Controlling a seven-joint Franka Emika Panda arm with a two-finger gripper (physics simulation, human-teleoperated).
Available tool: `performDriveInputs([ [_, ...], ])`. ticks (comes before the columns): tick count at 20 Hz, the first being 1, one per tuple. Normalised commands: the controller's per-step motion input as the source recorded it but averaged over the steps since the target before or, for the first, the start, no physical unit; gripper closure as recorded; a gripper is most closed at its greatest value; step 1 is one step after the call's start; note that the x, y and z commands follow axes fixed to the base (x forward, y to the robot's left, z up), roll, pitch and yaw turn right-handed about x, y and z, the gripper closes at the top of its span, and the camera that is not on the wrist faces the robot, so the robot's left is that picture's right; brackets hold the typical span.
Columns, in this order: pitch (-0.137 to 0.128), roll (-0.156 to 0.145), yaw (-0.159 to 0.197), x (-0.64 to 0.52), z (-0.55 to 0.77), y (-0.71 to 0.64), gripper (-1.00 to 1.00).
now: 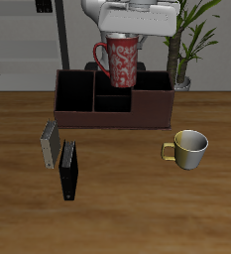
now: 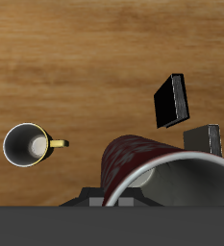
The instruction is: Place the red mug into the back desk caddy's right compartment
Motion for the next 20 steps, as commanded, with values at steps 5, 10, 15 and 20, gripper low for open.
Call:
performDriveInputs([
  [5,-0.017,0.008,-0.003,-0.33,0.04,-0.01,1.00],
  [10,-0.030,-0.009,0.017,-0.44,0.05,-0.04,1.00],
  [15,-0.036,0.019,0.036,-0.49,0.06,0.04,1.00],
  [20,-0.019,-0.003,0.026,-0.45,-0.01,0.05,1.00],
])
